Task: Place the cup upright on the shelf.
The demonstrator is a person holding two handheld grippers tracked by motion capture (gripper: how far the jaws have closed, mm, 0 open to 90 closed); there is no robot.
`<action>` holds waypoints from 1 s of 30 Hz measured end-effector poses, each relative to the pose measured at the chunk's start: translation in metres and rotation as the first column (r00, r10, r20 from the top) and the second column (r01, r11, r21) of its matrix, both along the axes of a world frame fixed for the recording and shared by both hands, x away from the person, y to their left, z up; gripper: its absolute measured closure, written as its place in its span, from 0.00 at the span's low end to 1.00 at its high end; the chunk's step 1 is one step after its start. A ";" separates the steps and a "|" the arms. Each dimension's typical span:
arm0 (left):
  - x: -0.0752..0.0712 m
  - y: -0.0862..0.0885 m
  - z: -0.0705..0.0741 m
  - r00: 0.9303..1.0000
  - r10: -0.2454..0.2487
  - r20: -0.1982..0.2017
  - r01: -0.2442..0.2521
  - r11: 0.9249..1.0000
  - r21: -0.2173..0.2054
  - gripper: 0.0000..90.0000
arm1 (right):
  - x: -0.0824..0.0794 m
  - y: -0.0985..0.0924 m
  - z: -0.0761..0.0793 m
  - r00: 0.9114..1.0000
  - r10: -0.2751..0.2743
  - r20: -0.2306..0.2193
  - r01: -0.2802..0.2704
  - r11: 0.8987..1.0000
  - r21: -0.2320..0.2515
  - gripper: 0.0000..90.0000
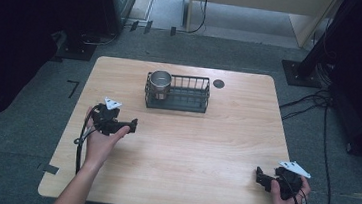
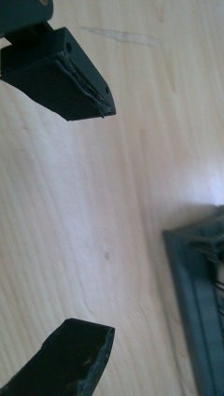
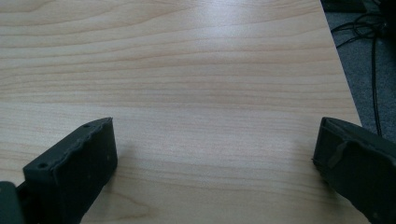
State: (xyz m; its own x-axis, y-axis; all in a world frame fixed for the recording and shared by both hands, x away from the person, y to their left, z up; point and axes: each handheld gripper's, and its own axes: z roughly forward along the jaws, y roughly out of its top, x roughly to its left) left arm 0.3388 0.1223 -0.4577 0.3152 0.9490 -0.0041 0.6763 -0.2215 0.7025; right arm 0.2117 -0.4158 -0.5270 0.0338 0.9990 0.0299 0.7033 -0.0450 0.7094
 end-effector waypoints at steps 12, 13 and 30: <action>-0.032 0.035 -0.038 0.998 0.046 -0.050 -0.045 0.998 0.038 0.00 | 0.000 0.000 0.000 1.000 0.000 0.000 0.000 1.000 0.000 0.00; -0.035 0.038 -0.040 0.997 0.052 -0.054 -0.050 0.998 0.035 0.00 | 0.000 0.000 0.000 1.000 0.000 0.000 0.000 1.000 0.000 0.00; -0.071 0.080 -0.058 0.996 0.073 -0.055 -0.071 0.997 0.037 0.00 | 0.000 0.000 0.000 1.000 0.001 -0.001 -0.001 1.000 -0.001 0.00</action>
